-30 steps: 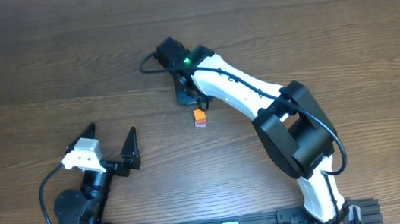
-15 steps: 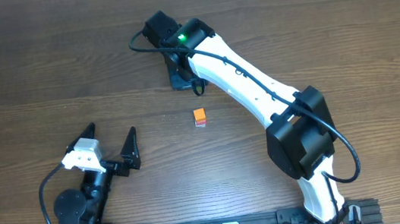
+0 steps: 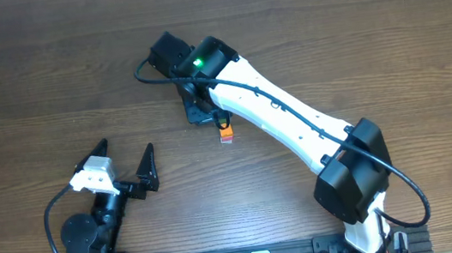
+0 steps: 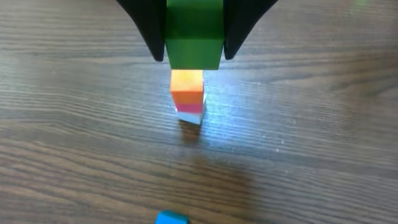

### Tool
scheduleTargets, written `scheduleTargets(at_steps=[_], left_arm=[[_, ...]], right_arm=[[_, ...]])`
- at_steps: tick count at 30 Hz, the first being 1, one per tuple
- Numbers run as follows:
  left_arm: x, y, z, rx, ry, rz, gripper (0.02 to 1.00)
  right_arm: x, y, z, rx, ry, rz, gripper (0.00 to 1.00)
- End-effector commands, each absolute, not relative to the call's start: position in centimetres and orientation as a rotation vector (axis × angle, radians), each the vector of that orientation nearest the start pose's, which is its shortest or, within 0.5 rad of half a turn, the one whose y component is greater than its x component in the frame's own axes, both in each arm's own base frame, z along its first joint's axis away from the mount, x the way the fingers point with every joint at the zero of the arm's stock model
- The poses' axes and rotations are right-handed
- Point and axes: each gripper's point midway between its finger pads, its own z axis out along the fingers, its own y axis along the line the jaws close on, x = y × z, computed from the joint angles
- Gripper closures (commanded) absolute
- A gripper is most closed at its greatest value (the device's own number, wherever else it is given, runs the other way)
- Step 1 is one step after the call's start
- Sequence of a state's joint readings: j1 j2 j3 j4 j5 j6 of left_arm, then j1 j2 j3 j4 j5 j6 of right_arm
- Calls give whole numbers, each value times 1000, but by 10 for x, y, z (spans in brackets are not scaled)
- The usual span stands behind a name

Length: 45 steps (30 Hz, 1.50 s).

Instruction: Stack Cubes

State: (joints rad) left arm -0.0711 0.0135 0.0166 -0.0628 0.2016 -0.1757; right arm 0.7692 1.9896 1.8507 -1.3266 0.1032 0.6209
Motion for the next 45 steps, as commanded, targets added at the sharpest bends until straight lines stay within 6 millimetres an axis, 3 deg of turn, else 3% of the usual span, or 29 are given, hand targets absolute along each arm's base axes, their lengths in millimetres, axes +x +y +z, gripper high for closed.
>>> scheduleTargets(at_steps=[1, 8, 29, 45], left_arm=[[240, -50, 161, 75, 1637, -334, 20], [240, -50, 161, 75, 1637, -334, 20], [240, -50, 161, 75, 1637, -334, 20], [240, -50, 161, 75, 1637, -334, 20]], right_arm=[[284, 266, 138, -187, 2970, 47, 989], [280, 265, 129, -186, 2959, 82, 991], [299, 249, 109, -129, 2921, 36, 991], [302, 251, 92, -143, 2943, 9, 991]])
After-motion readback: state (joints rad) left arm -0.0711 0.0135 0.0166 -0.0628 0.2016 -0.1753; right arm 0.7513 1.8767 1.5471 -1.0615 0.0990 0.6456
